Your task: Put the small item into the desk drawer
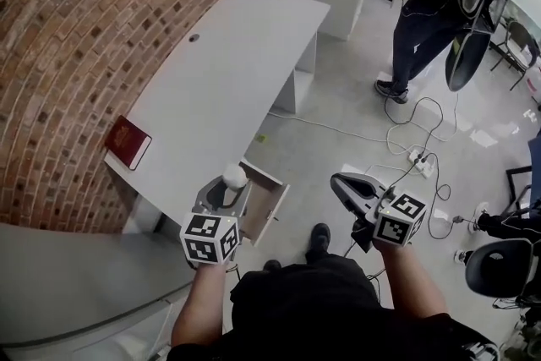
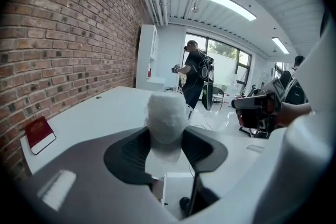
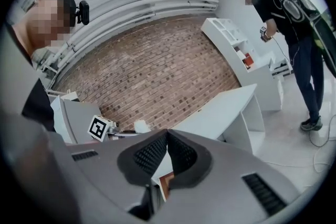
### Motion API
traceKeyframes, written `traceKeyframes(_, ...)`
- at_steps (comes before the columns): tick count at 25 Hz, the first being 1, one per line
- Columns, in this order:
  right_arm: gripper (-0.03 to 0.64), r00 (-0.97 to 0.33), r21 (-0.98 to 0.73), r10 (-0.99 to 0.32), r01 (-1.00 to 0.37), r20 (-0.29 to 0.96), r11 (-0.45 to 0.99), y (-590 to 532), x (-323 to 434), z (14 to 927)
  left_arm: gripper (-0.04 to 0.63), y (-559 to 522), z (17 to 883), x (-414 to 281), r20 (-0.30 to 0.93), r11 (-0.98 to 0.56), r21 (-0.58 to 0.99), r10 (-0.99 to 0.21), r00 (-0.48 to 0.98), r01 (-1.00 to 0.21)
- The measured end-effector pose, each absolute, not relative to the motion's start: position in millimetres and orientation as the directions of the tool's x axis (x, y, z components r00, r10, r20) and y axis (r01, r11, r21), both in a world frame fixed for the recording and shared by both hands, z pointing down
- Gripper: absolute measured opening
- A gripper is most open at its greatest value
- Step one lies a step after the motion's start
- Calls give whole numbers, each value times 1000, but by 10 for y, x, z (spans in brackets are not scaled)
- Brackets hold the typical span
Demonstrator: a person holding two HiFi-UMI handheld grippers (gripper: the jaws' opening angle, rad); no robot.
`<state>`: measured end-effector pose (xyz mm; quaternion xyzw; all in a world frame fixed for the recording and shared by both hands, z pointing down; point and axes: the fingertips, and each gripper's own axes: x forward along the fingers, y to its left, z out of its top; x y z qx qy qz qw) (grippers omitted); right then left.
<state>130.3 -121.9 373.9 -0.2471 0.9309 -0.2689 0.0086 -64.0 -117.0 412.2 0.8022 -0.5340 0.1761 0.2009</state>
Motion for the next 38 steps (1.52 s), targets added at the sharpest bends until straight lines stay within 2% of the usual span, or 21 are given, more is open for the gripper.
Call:
traceKeyframes(5, 11, -923, -524, -362, -375, 133, 764, -1451, 1291, 3880, 189, -1210, 4283, -605, 544, -267, 144, -783, 302, -953)
traceKeyframes(9, 11, -929, -523, -342, -364, 143, 770, -1626, 1219, 3947, 189, -1170, 4451, -639, 580, -245, 156, -761, 290, -957)
traceKeyframes(18, 11, -916, -553, -339, -400, 215, 731, -1546, 795, 4311, 189, -1200, 4867, -864, 611, -252, 211, -721, 328, -945)
traceKeyframes(29, 11, -879, -572, -321, -474, 353, 669, -1298, 311, 4993, 189, -1157, 5786, -1003, 651, -266, 316, -637, 413, -910)
traceKeyframes(38, 11, -859, -585, -313, -506, 405, 634, -1144, 102, 5492, 189, -1181, 6409, -1047, 678, -270, 354, -585, 445, -895)
